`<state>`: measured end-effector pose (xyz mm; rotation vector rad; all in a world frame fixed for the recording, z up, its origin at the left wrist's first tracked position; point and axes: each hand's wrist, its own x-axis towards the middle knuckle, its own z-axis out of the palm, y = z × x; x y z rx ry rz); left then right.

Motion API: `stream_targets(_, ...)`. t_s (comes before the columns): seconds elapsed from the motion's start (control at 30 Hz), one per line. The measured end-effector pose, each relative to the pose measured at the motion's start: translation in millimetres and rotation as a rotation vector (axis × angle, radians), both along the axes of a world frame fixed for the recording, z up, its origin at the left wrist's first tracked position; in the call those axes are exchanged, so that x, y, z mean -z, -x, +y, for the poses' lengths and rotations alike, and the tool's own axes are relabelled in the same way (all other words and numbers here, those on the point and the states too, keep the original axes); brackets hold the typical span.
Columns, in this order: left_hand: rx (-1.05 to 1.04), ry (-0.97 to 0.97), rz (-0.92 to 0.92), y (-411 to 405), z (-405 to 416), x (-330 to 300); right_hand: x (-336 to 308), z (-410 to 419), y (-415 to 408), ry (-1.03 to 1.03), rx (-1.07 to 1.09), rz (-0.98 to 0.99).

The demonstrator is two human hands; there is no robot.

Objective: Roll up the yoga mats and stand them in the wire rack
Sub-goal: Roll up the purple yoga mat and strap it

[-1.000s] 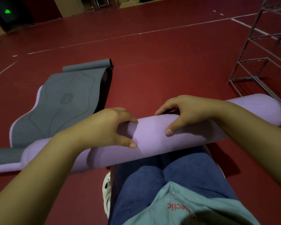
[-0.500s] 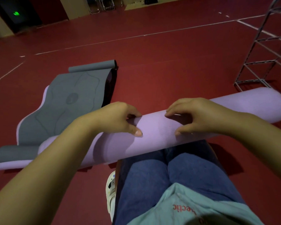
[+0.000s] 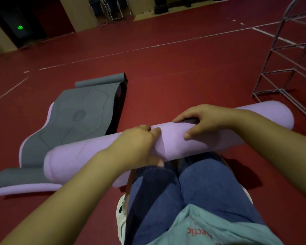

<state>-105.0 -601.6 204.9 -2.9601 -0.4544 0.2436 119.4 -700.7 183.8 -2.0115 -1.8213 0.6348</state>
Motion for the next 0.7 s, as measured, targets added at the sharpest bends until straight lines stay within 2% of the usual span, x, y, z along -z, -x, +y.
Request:
stream_targets(0.1, -0.014, -0.164, 0.057, -7, -2, 12, -1, 4, -2, 0.044, -0.008, 0.016)
stream_targets(0.17, -0.014, -0.208, 0.037, -11, 0, 16, 0, 6, -1, 0.065, -0.016, -0.029)
stream_targets(0.33, 0.01, -0.11, -0.084, -11, 18, 16, 4, -8, 10, -0.206, 0.038, -0.236)
stream_targets(0.47, -0.003, -0.035, -0.035, -18, 33, 10, 25, -20, 25, -0.124, 0.084, -0.468)
stream_targets(0.7, -0.026, 0.028, 0.054, -31, 39, 10, 18, -2, 19, -0.061, 0.051, -0.527)
